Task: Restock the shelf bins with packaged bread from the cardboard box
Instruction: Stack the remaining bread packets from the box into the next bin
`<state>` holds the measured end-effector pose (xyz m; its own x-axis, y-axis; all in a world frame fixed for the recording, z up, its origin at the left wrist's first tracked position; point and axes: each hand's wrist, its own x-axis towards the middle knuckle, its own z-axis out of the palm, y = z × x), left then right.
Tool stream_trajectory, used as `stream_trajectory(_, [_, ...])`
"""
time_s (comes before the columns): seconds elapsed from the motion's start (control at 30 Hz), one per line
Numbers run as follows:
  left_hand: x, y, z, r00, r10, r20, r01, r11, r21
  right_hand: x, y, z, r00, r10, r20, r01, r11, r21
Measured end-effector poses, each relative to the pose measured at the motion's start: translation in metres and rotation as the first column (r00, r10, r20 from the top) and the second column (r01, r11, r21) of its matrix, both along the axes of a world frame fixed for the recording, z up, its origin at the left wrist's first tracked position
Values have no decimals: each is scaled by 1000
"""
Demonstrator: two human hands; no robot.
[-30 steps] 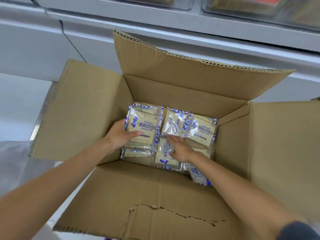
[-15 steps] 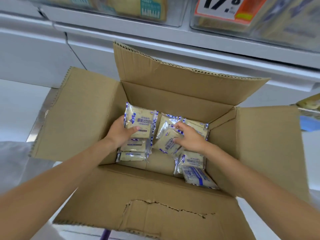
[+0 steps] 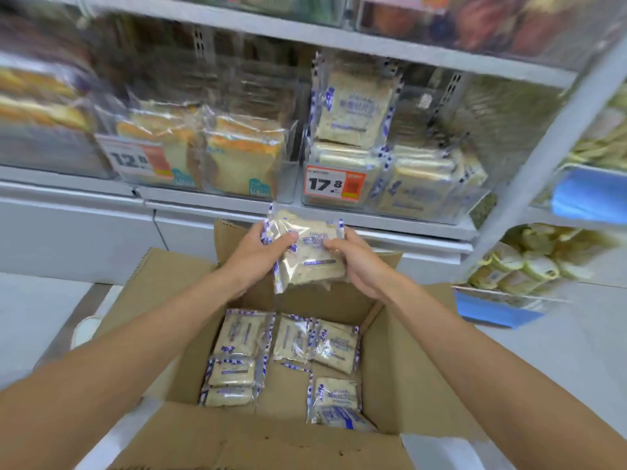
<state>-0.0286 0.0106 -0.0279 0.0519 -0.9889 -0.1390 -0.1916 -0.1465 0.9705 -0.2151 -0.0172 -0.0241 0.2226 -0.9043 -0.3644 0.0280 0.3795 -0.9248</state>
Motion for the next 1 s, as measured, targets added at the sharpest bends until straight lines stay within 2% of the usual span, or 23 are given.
stream_trajectory(0.07, [-6,-11,29,995,0,101,13,992,-127,-13,-10,27,997,-58,-41,51,987,-149])
stream_trajectory(0.13, [-14,-27,58,991,-7,137,39,972,-233,-24,-19,59,978,-152,-142,95,933,-346])
stream_trajectory(0.2, [-25,-50,87,990,23,142,28,936,-351,-32,-29,92,940,-269,-212,114,830,-546])
stream_trajectory(0.27, [-35,-76,110,989,58,136,11,889,-459,-36,-42,116,901,-380,-208,132,698,-703])
stream_trajectory(0.33, [-43,-101,121,989,64,131,9,871,-491,-38,-56,124,865,-464,-189,161,614,-773])
stream_trajectory(0.4, [-47,-122,118,971,102,217,15,877,-480,-38,-71,116,842,-502,-198,175,601,-780])
stream_trajectory(0.47, [-47,-134,109,915,160,370,34,884,-466,-38,-84,101,836,-491,-247,174,663,-728])
stream_trajectory(0.53, [-46,-134,103,883,184,432,57,872,-487,-40,-92,91,829,-471,-303,149,707,-692])
stream_trajectory(0.63, [-44,-127,97,818,309,485,91,764,-639,-49,-99,89,793,-514,-327,165,697,-698])
stream_trajectory(0.7, [-44,-128,94,702,415,579,192,673,-714,-60,-99,94,813,-515,-272,228,711,-665])
stream_trajectory(0.77, [-49,-134,93,560,436,704,359,639,-681,-75,-96,101,844,-501,-191,290,725,-625])
stream_trajectory(0.83, [-52,-142,90,408,440,800,490,634,-598,-93,-96,106,836,-519,-176,326,729,-602])
stream_trajectory(0.9, [-50,-146,88,278,452,847,537,658,-528,-109,-95,110,805,-576,-141,410,712,-570])
stream_trajectory(1.0, [-38,-145,85,223,492,842,500,683,-532,-133,-95,111,758,-651,-36,560,678,-476])
